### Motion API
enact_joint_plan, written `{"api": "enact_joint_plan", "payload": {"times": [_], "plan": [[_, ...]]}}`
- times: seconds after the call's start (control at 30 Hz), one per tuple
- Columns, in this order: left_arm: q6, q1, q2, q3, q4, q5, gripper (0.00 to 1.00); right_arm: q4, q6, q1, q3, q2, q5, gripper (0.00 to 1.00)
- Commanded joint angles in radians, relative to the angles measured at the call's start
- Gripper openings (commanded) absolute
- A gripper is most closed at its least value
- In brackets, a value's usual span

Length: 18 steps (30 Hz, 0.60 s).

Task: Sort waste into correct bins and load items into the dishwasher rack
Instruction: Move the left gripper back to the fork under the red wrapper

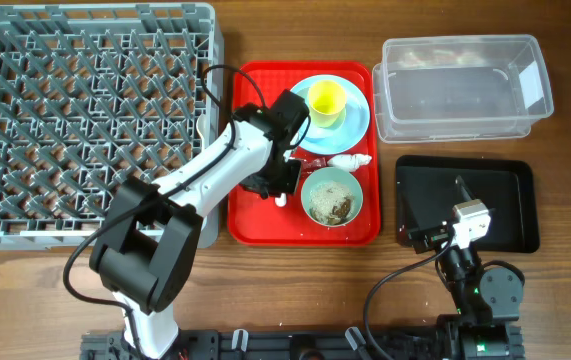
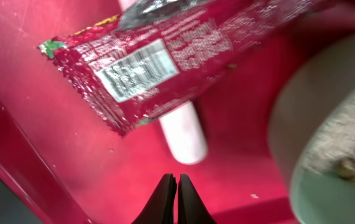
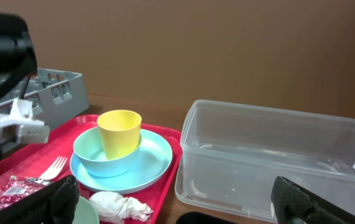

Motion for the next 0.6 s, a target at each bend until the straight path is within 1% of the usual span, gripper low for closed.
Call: {"api": "enact_joint_plan", "payload": {"times": [0.0,0.1,0.2,0.27,0.3,0.33,0.4,0.5,0.57], "plan": [[-0.055,-0.001,0.024,-0.064,0.037,-0.09,0.04,0.003,0.007,-0.004,-0.001,-0.004,0.01,1.0],[-0.074,-0.001,0.025,-0.107,0.09,-0.093,0.07,0.003,0.007,-0.004,-0.001,-0.004,0.01,1.0],[-0.076,-0.001,0.025,-0.143,0.153,-0.095,0.07,0.003,0.007,-0.004,-0.001,-0.004,0.01,1.0],[-0.076,-0.001,0.025,-0.156,0.197,-0.132,0.08,0.003,0.007,-0.004,-0.001,-0.004,0.01,1.0],[-0.076,-0.001,0.025,-0.158,0.212,-0.163,0.1,0.003,0.007,-0.004,-0.001,-0.004,0.01,1.0],[-0.076,-0.001,0.025,-0.158,0.229,-0.196,0.14,0.003,0.007,-0.004,-0.001,-0.004,0.01,1.0],[-0.076,0.001,0.025,-0.158,0.265,-0.212,0.18,0.003,0.007,-0.004,-0.001,-0.004,0.009,1.0],[-0.076,0.002,0.025,-0.158,0.296,-0.213,0.19,0.003,0.007,-0.004,-0.001,-0.004,0.01,1.0],[-0.076,0.002,0.025,-0.158,0.3,-0.213,0.18,0.003,0.007,-0.004,-0.001,-0.004,0.01,1.0]]}}
